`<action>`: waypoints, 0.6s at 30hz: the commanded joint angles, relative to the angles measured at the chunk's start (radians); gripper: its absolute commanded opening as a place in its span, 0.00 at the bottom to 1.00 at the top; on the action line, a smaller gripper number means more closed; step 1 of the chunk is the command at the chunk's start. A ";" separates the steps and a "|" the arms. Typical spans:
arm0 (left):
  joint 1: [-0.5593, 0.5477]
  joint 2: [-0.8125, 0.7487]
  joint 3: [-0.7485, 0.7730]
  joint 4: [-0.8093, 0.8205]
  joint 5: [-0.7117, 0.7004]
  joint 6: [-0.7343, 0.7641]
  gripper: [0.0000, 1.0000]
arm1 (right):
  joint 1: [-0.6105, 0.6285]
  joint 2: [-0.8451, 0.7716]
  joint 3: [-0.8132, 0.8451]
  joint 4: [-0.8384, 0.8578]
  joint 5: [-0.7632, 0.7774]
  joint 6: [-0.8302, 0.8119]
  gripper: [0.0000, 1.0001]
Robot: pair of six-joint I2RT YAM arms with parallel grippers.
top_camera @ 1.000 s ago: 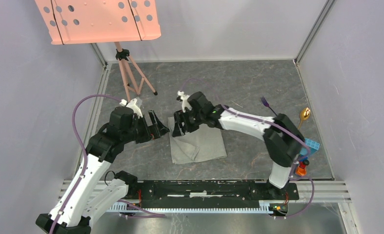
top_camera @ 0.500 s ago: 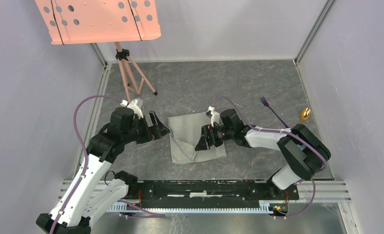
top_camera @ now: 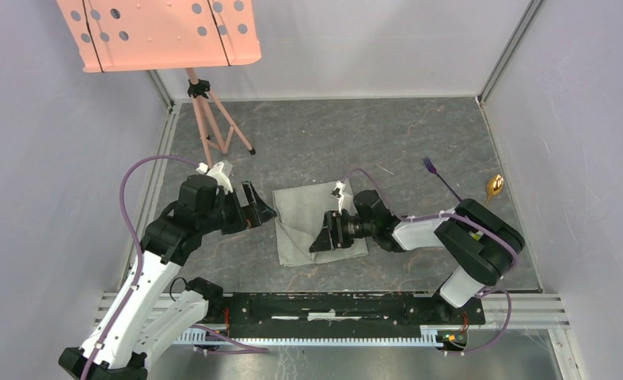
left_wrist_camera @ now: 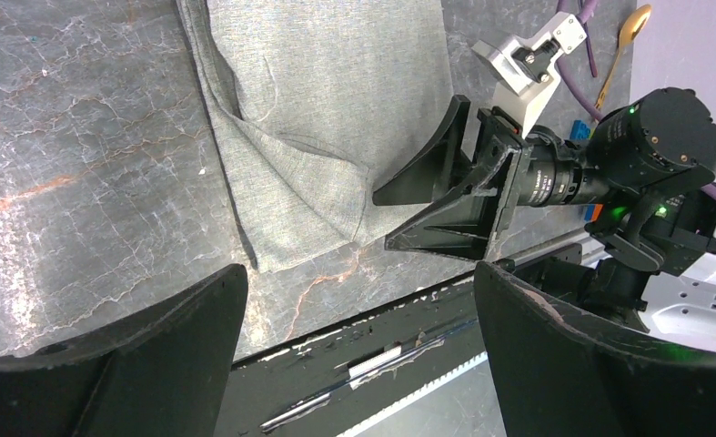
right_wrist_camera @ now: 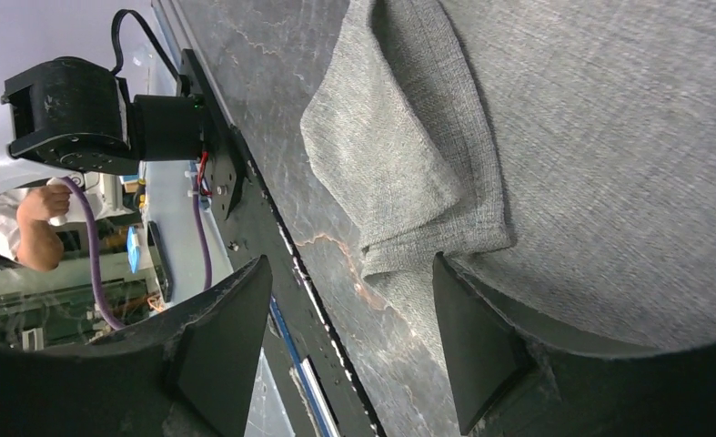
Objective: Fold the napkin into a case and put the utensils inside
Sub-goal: Smooth out the square-folded napkin at the center of the board.
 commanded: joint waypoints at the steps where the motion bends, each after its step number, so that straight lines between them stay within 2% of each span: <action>1: -0.002 -0.010 0.018 0.011 0.018 -0.008 1.00 | 0.021 0.030 0.006 0.121 0.014 0.069 0.70; 6: -0.002 -0.012 0.022 0.001 0.015 -0.004 1.00 | 0.059 0.058 0.041 0.142 0.030 0.090 0.71; 12: -0.001 -0.010 0.025 0.000 0.013 -0.001 1.00 | 0.172 0.107 0.150 0.153 0.088 0.109 0.70; 16: -0.003 -0.013 0.018 -0.002 0.000 -0.001 1.00 | 0.242 0.114 0.211 0.084 0.153 0.026 0.74; 18: -0.003 -0.013 0.014 -0.006 -0.005 -0.001 1.00 | 0.233 0.091 0.212 0.034 0.154 -0.013 0.76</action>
